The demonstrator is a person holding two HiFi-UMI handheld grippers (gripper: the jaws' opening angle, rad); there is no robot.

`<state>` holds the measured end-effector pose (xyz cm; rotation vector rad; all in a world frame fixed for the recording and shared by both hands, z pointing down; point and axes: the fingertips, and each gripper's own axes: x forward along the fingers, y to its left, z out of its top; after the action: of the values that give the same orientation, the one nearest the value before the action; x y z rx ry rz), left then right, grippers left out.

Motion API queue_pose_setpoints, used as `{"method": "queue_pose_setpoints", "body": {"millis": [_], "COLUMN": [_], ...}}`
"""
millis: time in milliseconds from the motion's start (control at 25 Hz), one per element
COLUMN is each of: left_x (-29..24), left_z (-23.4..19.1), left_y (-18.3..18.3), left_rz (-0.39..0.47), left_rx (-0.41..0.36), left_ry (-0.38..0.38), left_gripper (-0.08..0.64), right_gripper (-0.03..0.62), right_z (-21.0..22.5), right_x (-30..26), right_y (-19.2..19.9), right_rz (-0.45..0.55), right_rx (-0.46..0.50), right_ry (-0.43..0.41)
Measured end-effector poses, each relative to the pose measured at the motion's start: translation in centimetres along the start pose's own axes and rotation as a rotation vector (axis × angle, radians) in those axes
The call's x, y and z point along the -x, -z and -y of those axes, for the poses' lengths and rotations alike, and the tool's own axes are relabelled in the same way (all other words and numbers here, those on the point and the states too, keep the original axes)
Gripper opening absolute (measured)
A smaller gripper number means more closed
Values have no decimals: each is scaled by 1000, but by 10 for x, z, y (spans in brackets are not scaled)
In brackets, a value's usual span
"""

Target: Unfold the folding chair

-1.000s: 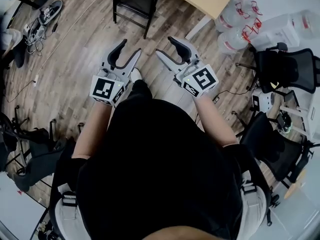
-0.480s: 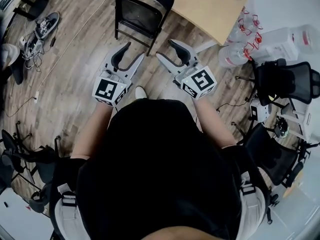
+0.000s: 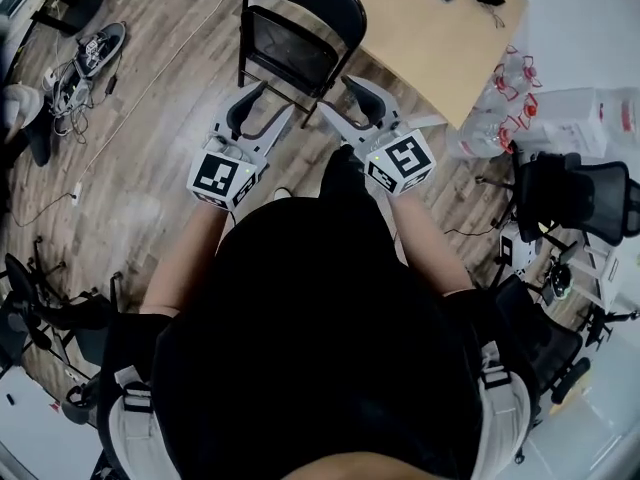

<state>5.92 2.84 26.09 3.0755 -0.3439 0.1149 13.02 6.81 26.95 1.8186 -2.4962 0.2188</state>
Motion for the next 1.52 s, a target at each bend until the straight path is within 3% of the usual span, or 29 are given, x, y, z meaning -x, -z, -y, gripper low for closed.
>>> {"method": "queue_pose_setpoints", "body": {"millis": [520,840,1520], "left_x": [-163,-216,-241], "left_z": [-61,-91,-128], "left_y": [-26,-20,11], "left_rz": [-25,-23,5], "left_rx": [4,4,29], "left_ry": [-256,-419,-527], "left_gripper": [210,203,195], "right_gripper": [222,221,221], "right_z": [193,253,312], "right_x": [-73,-119,-194], "right_y": [-20,-3,82], "right_rz": [-67,-163,-542], "right_rx": [24,44,143], "right_ry": [-235,-345,-269]}}
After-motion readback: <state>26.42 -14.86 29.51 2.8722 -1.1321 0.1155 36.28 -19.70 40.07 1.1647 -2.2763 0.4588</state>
